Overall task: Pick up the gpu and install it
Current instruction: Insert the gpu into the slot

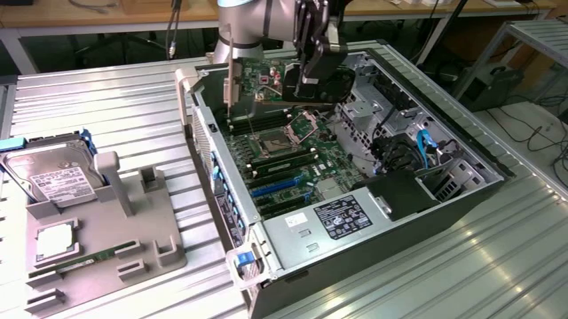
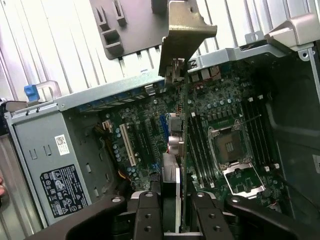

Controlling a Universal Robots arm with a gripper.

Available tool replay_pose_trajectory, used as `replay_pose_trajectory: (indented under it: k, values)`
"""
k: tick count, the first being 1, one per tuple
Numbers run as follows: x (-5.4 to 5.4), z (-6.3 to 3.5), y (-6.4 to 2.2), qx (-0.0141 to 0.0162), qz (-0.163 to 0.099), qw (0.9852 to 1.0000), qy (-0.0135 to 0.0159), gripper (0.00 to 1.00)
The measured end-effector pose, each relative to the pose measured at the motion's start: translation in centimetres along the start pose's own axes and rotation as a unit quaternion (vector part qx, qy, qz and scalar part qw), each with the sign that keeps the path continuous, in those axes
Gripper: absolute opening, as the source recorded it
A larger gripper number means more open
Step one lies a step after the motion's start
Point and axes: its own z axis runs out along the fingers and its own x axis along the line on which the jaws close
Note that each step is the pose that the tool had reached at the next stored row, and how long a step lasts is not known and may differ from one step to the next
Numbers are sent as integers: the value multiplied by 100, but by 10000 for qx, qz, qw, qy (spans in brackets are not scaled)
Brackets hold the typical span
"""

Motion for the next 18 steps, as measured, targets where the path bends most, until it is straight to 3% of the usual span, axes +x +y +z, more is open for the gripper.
replay_pose_trajectory:
  k: [6,9,12,18]
  values:
    - [-1,31,0,2,-80,10000,2,27]
    - [-6,48,-21,4,-282,9996,2,27]
    - [-13,62,-44,8,-556,9985,4,27]
    - [-33,85,-113,11,-793,9968,8,27]
